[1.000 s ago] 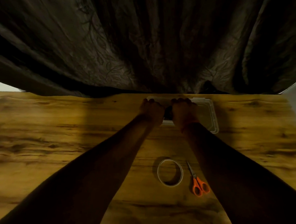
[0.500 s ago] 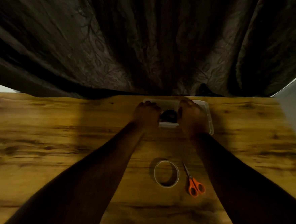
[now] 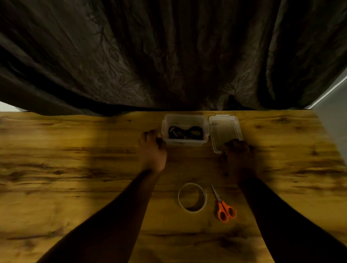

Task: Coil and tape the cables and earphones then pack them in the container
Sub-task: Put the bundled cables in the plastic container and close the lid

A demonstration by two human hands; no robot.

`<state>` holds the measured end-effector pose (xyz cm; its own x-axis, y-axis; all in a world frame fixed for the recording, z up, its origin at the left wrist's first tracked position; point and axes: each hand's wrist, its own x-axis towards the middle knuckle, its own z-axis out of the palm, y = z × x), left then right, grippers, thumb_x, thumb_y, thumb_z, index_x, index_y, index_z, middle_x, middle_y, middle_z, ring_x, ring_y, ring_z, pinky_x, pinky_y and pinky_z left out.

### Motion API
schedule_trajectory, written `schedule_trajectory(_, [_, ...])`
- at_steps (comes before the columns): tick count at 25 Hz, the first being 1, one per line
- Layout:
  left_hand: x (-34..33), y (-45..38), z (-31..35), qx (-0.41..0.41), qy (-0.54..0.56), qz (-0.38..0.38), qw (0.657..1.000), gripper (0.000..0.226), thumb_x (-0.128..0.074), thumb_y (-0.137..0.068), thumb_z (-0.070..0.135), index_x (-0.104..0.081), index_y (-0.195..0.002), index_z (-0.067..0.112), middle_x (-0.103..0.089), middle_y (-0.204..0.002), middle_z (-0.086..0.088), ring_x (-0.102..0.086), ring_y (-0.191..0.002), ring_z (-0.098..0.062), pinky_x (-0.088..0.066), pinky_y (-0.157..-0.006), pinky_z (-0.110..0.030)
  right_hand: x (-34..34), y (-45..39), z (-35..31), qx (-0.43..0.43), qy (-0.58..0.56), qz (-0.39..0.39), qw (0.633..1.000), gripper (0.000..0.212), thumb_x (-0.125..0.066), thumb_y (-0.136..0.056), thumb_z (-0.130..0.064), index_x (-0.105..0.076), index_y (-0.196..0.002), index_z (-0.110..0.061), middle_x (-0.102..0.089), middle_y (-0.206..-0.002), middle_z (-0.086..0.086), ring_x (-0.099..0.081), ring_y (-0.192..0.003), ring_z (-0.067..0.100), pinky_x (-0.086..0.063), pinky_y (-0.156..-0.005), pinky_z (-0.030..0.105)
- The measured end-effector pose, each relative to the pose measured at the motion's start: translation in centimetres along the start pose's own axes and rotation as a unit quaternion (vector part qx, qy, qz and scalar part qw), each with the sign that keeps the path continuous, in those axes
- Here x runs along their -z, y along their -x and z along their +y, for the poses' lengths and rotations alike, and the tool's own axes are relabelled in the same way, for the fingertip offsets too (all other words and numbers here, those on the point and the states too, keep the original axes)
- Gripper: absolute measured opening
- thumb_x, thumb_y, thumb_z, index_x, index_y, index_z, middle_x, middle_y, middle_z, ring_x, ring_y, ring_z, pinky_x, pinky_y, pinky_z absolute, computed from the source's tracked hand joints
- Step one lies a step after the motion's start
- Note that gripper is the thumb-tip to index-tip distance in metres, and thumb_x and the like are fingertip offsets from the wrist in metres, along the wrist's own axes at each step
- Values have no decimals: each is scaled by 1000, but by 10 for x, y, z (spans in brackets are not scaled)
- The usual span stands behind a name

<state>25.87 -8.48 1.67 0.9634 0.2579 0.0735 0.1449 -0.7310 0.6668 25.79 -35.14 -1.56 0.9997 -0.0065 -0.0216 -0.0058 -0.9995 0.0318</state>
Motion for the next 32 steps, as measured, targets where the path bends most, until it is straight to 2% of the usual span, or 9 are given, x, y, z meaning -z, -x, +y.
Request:
schedule_trajectory(6, [3, 7, -13, 43, 1, 10, 999, 27, -42, -102, 18, -54, -123, 8, -51, -128, -17, -54, -106, -34, -43, -75, -37, 4, 13, -2, 14, -20, -15, 1000, 49, -77, -75, -19, -65, -122, -13, -61, -124, 22, -57, -113, 46, -43, -92, 61])
schedule_trajectory(10, [4, 11, -20, 33, 2, -29, 999, 28, -39, -103, 23, -51, -126, 11, -50, -128, -14, -54, -106, -32, -44, -80, -38, 13, 23, -1, 24, -15, -28, 999, 52, -72, -79, -18, -60, -130, -16, -56, -133, 19, -52, -119, 44, -44, -94, 56])
schedule_trajectory(13, [3, 16, -24, 28, 10, -49, 998, 31, -40, -103, 25, -50, -129, 12, -50, -129, -13, -56, -103, -27, -45, -79, -36, 16, 31, 1, 31, -43, 34, 998, 45, -67, -84, -13, -61, -129, -11, -57, -132, 20, -53, -119, 44, -42, -95, 54])
schedule_trajectory(17, [3, 23, -21, 41, 67, -39, 996, 32, -39, -104, 32, -48, -131, 18, -55, -125, -7, -53, -82, -8, -40, -62, -24, 31, 34, -3, -7, -118, 175, 978, 20, -69, -83, -3, -66, -102, 2, -65, -103, 25, -63, -95, 44, -48, -81, 50])
schedule_trajectory(19, [3, 25, -17, 42, 95, -31, 994, 32, -38, -103, 34, -48, -131, 20, -57, -122, -4, -56, -84, -12, -42, -62, -26, 43, 29, -6, -57, -171, 205, 962, 10, -59, -91, -7, -63, -97, -1, -64, -99, 23, -61, -90, 41, -47, -79, 49])
schedule_trajectory(22, [3, 23, -8, 38, 138, -25, 989, 27, -36, -104, 36, -51, -122, 25, -61, -107, -3, -60, -78, -17, -43, -58, -27, 60, 26, -16, -71, -290, 272, 915, 26, -42, -95, -14, -62, -98, 2, -63, -98, 23, -61, -91, 39, -49, -78, 53])
schedule_trajectory(25, [6, 19, 3, 50, 214, 2, 976, 14, -35, -104, 38, -49, -106, 36, -59, -90, 11, -57, -76, -11, -44, -61, -27, 75, 30, -36, -62, -351, 318, 879, 21, -43, -90, -15, -60, -98, -3, -61, -97, 15, -58, -92, 32, -46, -76, 43])
schedule_trajectory(29, [7, 8, 12, 38, 285, 0, 958, 25, -36, -105, 31, -53, -117, 17, -63, -111, -7, -61, -98, -25, -50, -83, -42, 97, 28, -62, -8, -420, 320, 849, 22, -36, -101, -32, -52, -103, -18, -55, -100, 1, -50, -90, 10, -38, -70, 23])
schedule_trajectory(32, [10, 2, 19, 42, 325, 0, 945, 30, -39, -104, 35, -48, -131, 24, -57, -115, 8, -57, -102, -10, -50, -81, -30, 115, 25, -80, 18, -495, 299, 816, 11, -40, -102, -22, -48, -103, -29, -55, -100, -5, -53, -89, 4, -43, -72, 14])
